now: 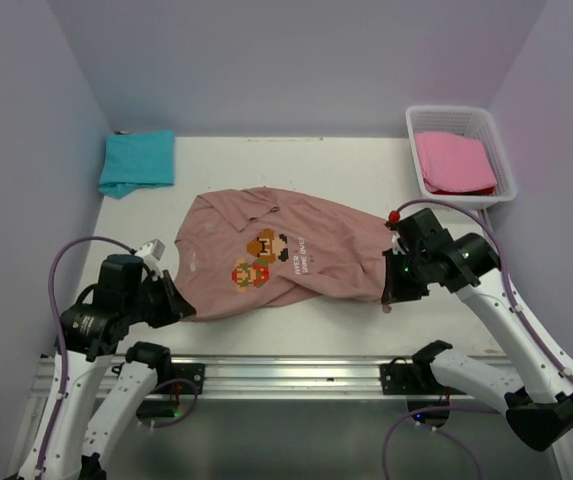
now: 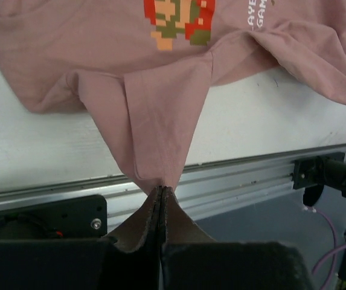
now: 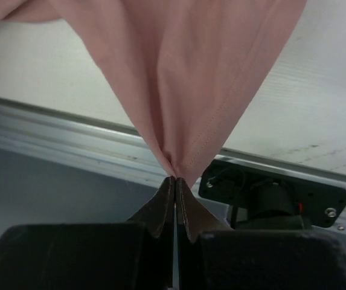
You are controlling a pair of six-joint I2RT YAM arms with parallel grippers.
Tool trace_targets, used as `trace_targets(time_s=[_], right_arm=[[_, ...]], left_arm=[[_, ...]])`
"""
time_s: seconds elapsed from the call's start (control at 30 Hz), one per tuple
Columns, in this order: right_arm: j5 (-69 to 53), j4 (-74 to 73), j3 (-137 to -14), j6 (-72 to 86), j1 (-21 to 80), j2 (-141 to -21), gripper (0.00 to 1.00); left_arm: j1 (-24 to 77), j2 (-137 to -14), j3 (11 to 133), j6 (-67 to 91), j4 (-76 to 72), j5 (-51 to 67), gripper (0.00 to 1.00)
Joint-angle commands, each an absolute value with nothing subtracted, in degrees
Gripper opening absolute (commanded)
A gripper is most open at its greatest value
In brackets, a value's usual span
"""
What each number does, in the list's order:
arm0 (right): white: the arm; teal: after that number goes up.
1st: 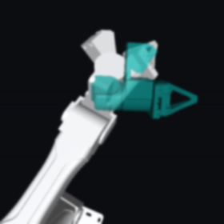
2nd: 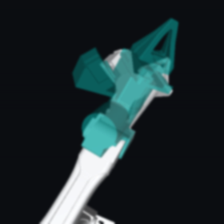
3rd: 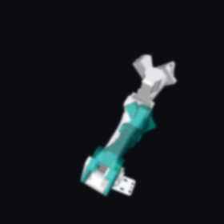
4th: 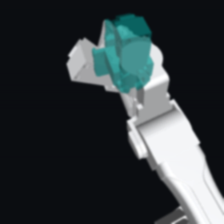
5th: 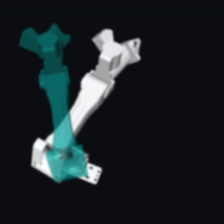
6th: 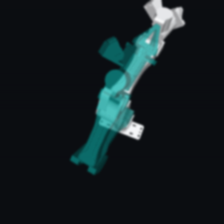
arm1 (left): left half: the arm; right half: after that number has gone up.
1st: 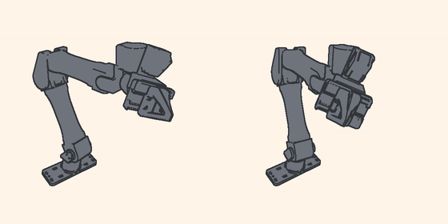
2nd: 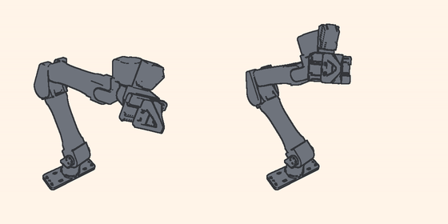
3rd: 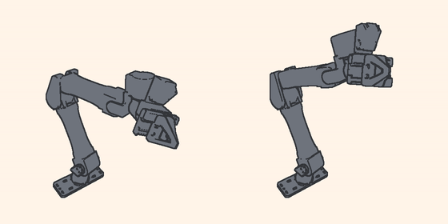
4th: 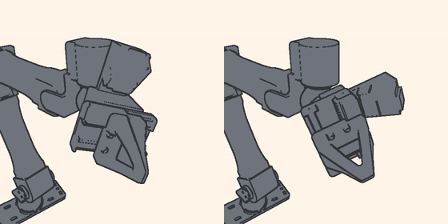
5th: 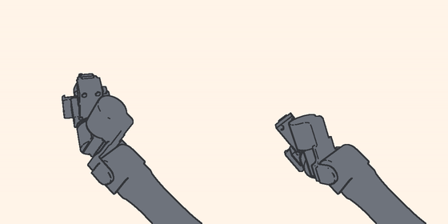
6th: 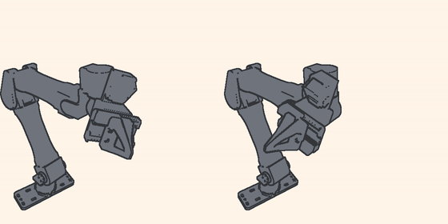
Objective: Fold and stack the t-shirts
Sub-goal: Flatten out the tshirt
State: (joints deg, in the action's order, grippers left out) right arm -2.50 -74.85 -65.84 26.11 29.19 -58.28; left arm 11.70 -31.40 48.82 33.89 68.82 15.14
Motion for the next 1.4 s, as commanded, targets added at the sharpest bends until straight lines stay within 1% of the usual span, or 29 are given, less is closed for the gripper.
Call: trace_targets(time_s=[0.0, 0.03, 0.1, 0.33, 0.43, 0.47, 0.5, 0.53, 0.57, 0.6, 0.63, 0.67, 0.7, 0.73, 0.77, 0.87, 0.9, 0.93, 0.97, 1.0, 1.03, 1.07, 1.1, 1.13, 1.17, 1.2, 1.23, 1.37], right_arm=[[-15.27, -90.88, -65.39, 27.33, 29.27, -55.64, 0.0], [-17.03, -90.88, -65.48, 27.68, 29.53, -55.46, 0.0], [-16.79, -90.88, -65.3, 27.78, 29.62, -55.55, 0.0], [-12.75, -88.07, -60.39, 29.79, 29.62, -55.11, 0.0], [-11.08, -87.1, -57.84, 30.14, 29.62, -55.72, 0.0], [-10.64, -87.01, -57.22, 30.06, 29.62, -55.81, 0.04], [-9.24, -86.84, -56.61, 29.97, 29.71, -55.55, 0.3], [-8.27, -86.66, -56.25, 30.14, 29.62, -55.55, 0.41], [-7.57, -85.88, -56.34, 30.49, 29.62, -55.46, 0.48], [-6.43, -85.26, -57.12, 31.19, 29.71, -55.28, 0.62], [-5.98, -83.6, -57.74, 31.46, 29.62, -55.11, 0.66], [-5.28, -82.37, -58.44, 31.9, 29.62, -55.02, 0.74], [-3.88, -81.31, -59.84, 32.95, 29.62, -54.85, 0.88], [-3.35, -78.51, -60.2, 33.39, 29.71, -54.84, 0.89], [-2.73, -76.92, -60.47, 34.01, 29.62, -55.1, 0.94], [1.22, -70.16, -60.56, 33.84, 29.71, -58.44, 0.93], [2.1, -67.7, -60.64, 33.58, 29.62, -59.84, 0.92], [3.41, -63.33, -60.64, 33.05, 29.62, -63.68, 0.89], [4.47, -61.11, -60.91, 32.61, 29.62, -65.72, 0.73], [4.92, -58.91, -61.95, 31.91, 29.62, -68.35, 0.52], [5.18, -55.41, -63.09, 31.38, 29.53, -70.81, 0.29], [6.23, -54.5, -64.67, 30.16, 29.53, -76.58, 0.0], [7.63, -54.06, -68.52, 29.71, 29.53, -79.16, 0.0], [11.3, -52.49, -70.38, 29.19, 29.36, -84.24, 0.0], [13.16, -51.86, -74.14, 28.22, 29.27, -86.29, 0.0], [14.49, -50.99, -75.83, 27.86, 27.96, -88.05, 0.0], [14.76, -48.89, -77.42, 27.43, 27.17, -89.98, 0.0], [15.47, -48.51, -86.55, 26.72, 22.51, -99.46, 0.0]], left_arm=[[11.51, -29.02, 49.49, 36.04, 75.58, 23.36, 0.0], [11.51, -28.57, 49.05, 36.04, 75.59, 25.82, 0.0], [11.6, -28.04, 47.12, 35.77, 75.59, 26.89, 0.0], [11.51, -27.86, 45.71, 34.8, 74.45, 19.25, 0.0], [11.51, -27.42, 42.02, 35.33, 72.86, 21.35, 0.0], [11.6, -27.16, 41.66, 35.51, 72.86, 20.92, 0.0], [11.51, -26.72, 42.18, 35.68, 72.86, 20.22, 0.07], [11.51, -26.72, 42.97, 35.86, 73.04, 17.95, 0.28], [11.6, -26.72, 45.33, 36.03, 73.04, 16.8, 0.39], [11.51, -26.98, 46.74, 36.64, 72.6, 15.74, 0.57], [11.51, -26.81, 48.15, 36.91, 72.08, 13.99, 0.71], [11.51, -26.63, 49.38, 37.09, 71.2, 13.28, 0.8], [11.6, -26.72, 51.13, 37.09, 68.93, 12.58, 0.94], [11.6, -27.15, 51.76, 37.09, 68.12, 11.26, 0.97], [11.51, -28.55, 52.64, 36.92, 67.07, 11.08, 0.99], [11.51, -31.01, 50.47, 35.51, 59.87, 9.85, 1.0], [11.51, -31.72, 49.14, 34.64, 54.63, 9.06, 1.0], [11.51, -32.77, 47.74, 34.37, 51.62, 7.92, 0.99], [11.51, -35.65, 45.46, 34.02, 48.46, 8.0, 0.97], [11.6, -37.34, 44.48, 33.58, 41.73, 8.78, 0.88], [11.51, -39.18, 43.6, 33.49, 38.18, 8.61, 0.82], [11.51, -43.46, 43.33, 33.05, 32.4, 8.44, 0.72], [11.6, -45.85, 43.59, 32.44, 29.73, 8.87, 0.45], [11.51, -50.4, 44.38, 31.82, 27.1, 8.88, 0.3], [11.51, -52.62, 45.08, 30.86, 22.46, 8.88, 0.05], [11.6, -55.08, 46.04, 29.72, 20.5, 8.35, 0.0], [11.51, -59.98, 47.97, 29.01, 18.56, 8.18, 0.0], [11.51, -71.87, 54.04, 26.37, 11.71, 10.01, 0.0]])
